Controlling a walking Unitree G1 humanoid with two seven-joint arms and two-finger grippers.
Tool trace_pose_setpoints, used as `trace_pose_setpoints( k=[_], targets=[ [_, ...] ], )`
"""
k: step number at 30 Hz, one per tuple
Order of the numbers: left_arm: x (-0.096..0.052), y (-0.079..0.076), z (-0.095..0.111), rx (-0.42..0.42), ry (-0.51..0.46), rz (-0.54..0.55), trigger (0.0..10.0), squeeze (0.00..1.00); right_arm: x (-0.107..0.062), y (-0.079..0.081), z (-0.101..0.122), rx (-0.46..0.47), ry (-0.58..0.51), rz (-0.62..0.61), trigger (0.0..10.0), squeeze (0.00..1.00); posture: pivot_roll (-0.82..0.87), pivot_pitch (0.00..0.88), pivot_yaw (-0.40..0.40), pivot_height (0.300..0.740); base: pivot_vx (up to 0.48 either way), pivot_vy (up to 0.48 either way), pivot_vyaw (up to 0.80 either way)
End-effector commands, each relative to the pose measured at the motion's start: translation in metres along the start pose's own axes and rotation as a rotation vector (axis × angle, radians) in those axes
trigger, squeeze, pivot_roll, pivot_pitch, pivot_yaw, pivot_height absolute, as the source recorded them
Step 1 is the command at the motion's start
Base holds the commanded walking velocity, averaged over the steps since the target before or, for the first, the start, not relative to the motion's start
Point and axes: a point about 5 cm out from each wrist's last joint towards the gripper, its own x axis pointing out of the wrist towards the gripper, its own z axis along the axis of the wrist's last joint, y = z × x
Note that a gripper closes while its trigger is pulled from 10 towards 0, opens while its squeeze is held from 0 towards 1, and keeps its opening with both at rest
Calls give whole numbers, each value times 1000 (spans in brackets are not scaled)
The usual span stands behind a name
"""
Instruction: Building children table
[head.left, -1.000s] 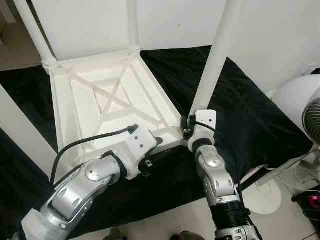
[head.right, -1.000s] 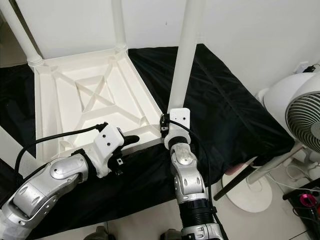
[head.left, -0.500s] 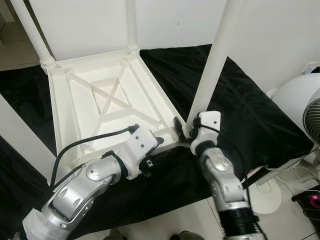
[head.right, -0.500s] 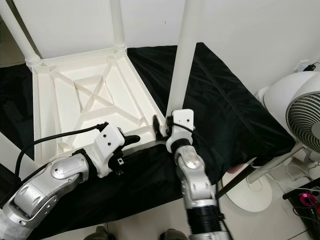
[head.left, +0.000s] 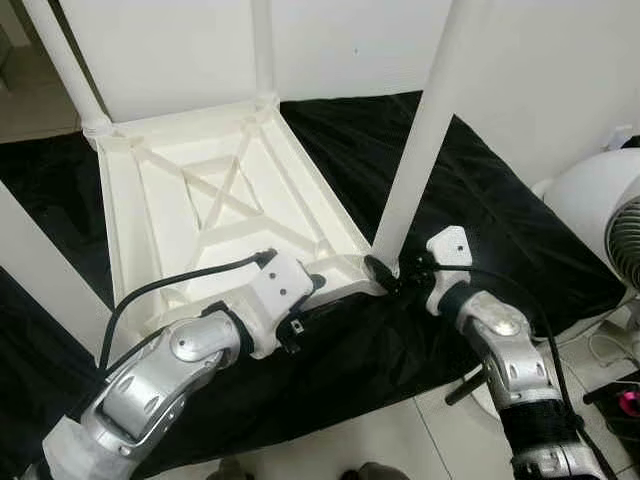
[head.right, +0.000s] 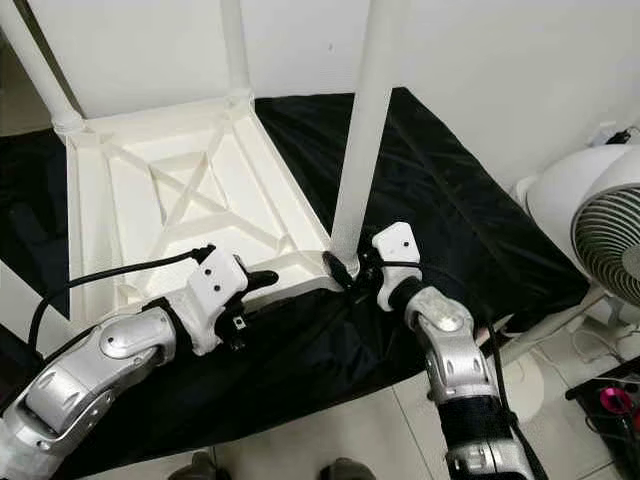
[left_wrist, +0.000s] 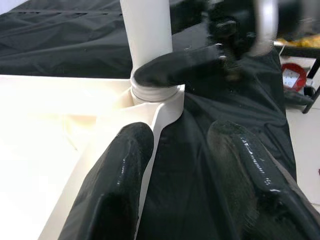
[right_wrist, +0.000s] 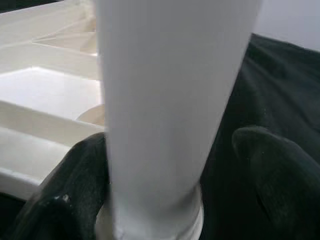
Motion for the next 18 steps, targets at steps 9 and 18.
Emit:
trace_pose_setpoints(
  k=[9, 18],
  targets=[
    [1, -1, 2, 8, -2, -116, 10000, 0, 25, 0, -3, -61, 27, 177, 3804, 0, -56, 30, 35, 740, 0, 0, 0],
    [0, -2, 3, 8, 0, -112, 10000, 0, 25, 3, -8, -70, 43, 231, 0, 0, -46, 31, 27, 740, 0, 0, 0]
  ],
)
